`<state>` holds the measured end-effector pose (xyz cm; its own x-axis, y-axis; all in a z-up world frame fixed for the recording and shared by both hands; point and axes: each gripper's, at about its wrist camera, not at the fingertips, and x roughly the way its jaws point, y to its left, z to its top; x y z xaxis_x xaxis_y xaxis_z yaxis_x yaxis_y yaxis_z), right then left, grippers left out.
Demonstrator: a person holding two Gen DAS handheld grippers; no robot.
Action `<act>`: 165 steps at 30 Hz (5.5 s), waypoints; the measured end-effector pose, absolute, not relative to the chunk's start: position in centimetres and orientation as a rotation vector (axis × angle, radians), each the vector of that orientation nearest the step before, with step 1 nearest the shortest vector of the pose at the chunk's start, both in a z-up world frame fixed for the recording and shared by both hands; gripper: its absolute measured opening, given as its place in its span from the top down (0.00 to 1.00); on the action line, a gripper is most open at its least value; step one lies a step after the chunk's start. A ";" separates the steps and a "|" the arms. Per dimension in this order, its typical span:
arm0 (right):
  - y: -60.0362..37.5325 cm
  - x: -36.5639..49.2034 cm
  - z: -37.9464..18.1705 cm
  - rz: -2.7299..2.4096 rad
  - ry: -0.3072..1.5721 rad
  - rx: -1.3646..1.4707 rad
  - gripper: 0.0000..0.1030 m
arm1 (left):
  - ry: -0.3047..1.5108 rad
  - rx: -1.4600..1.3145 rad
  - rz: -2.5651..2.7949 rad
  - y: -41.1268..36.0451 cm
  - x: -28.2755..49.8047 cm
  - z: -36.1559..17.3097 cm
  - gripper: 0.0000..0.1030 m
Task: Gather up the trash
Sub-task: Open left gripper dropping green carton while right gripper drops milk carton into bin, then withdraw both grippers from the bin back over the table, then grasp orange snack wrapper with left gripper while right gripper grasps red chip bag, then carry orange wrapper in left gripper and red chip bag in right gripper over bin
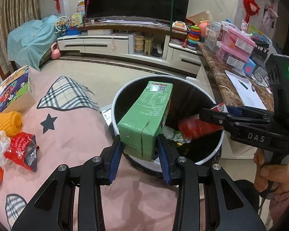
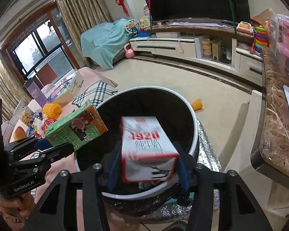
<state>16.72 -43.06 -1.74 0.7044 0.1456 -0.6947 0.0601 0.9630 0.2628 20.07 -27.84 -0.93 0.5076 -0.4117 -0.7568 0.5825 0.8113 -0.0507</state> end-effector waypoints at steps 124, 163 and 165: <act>-14.8 26.7 -4.6 0.439 0.803 0.251 0.66 | 0.814 -0.244 -0.147 4.7 20.0 -4.9 0.99; -27.2 15.2 -0.2 0.339 0.674 0.364 0.99 | 0.780 -0.103 -0.446 -9.3 15.2 -1.9 0.99; -28.4 14.8 -0.2 0.318 0.666 0.377 0.99 | 0.777 -0.092 -0.463 -10.4 15.0 -1.6 0.99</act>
